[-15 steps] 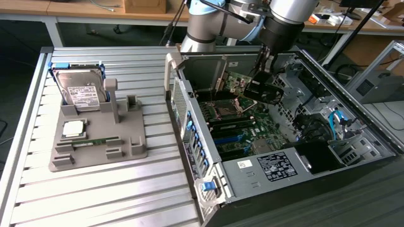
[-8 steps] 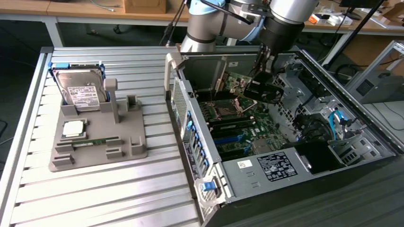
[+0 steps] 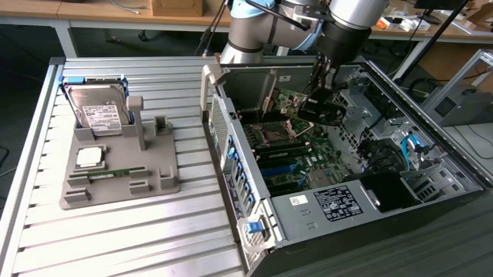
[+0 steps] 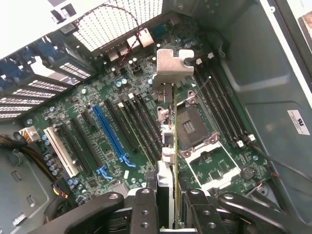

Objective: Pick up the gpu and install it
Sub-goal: 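Insert the gpu into the slot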

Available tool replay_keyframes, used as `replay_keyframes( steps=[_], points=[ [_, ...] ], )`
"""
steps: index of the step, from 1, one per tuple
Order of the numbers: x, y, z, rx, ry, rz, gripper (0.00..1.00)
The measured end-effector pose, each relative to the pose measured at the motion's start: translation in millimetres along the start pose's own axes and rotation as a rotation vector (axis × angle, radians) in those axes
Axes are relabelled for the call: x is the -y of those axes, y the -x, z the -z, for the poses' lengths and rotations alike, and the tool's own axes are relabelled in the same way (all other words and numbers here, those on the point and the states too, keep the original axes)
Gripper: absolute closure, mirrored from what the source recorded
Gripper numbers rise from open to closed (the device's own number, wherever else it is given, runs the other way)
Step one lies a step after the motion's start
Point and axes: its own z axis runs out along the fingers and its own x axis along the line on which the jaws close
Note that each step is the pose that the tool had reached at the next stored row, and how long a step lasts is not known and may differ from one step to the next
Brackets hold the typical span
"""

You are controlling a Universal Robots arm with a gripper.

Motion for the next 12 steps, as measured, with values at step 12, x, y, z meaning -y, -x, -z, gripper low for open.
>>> replay_keyframes(
  steps=[12],
  points=[
    [0.0, 0.0, 0.0, -0.0007, 0.0007, 0.052, 0.73]
  ],
)
